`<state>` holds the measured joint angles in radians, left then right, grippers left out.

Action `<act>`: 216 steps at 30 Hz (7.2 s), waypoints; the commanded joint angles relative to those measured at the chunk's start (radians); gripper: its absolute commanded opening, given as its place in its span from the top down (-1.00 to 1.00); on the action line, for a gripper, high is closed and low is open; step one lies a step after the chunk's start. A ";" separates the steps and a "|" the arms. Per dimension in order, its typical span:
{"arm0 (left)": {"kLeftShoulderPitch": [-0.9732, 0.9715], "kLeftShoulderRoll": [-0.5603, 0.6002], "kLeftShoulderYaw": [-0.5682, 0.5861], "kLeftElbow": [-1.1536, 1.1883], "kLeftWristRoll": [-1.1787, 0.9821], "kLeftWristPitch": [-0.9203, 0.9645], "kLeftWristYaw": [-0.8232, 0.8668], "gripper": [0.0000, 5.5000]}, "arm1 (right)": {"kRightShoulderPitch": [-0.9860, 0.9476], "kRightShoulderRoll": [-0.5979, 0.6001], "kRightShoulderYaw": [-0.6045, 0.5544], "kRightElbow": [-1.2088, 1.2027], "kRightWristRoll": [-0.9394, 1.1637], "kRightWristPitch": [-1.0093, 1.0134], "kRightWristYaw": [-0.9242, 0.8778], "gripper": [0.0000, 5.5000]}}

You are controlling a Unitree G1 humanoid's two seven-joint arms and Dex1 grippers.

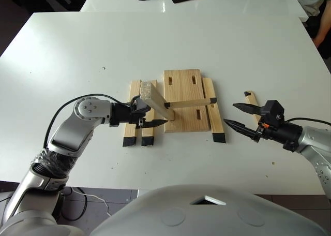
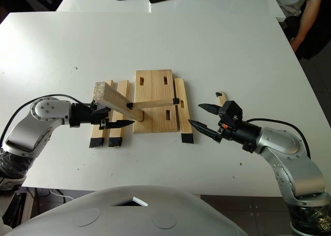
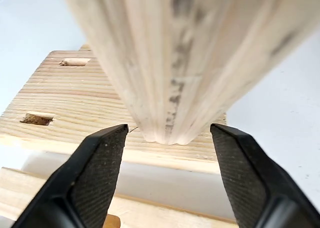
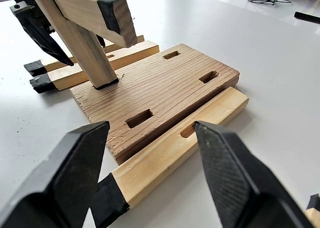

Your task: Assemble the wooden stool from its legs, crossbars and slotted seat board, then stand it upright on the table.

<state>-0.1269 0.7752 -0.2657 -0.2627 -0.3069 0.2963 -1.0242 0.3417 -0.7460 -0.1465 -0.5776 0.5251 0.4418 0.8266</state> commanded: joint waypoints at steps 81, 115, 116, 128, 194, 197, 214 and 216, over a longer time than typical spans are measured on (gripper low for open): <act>-0.608 -0.246 0.718 -0.088 -1.120 0.748 0.487 0.26 | -0.109 -0.068 -0.354 -0.029 0.299 0.025 0.059 -0.14; -0.277 -0.069 0.273 -0.282 -0.648 0.465 0.012 0.26 | -0.698 -0.185 -0.164 0.016 0.880 0.362 0.004 -0.14; -0.278 -0.068 0.269 -0.283 -0.649 0.463 0.013 0.26 | -0.699 -0.184 -0.160 0.016 0.876 0.363 0.005 -0.14; -0.285 -0.067 0.231 -0.279 -0.647 0.450 0.020 0.26 | -0.721 -0.161 -0.116 0.002 0.864 0.360 0.005 0.11; -0.110 0.056 0.159 0.182 -0.070 -0.082 -0.262 -0.24 | -0.310 -0.142 -0.071 -0.033 0.166 0.043 0.157 0.26; -0.121 0.041 0.153 0.167 -0.070 -0.068 -0.259 -0.24 | -0.303 -0.140 -0.044 -0.014 0.136 0.026 0.162 0.26; -0.181 -0.001 0.135 0.153 -0.061 -0.017 -0.269 -0.24 | -0.258 -0.107 0.045 0.020 0.085 -0.030 0.183 0.26; -0.181 -0.003 0.135 0.149 -0.063 -0.013 -0.269 -0.24 | -0.251 -0.114 0.042 0.017 0.088 -0.029 0.191 0.26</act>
<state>-0.2882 0.7789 -0.1225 -0.1024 -0.3641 0.2753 -1.2899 0.0659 -0.8434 -0.1311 -0.5481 0.6200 0.3917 0.9928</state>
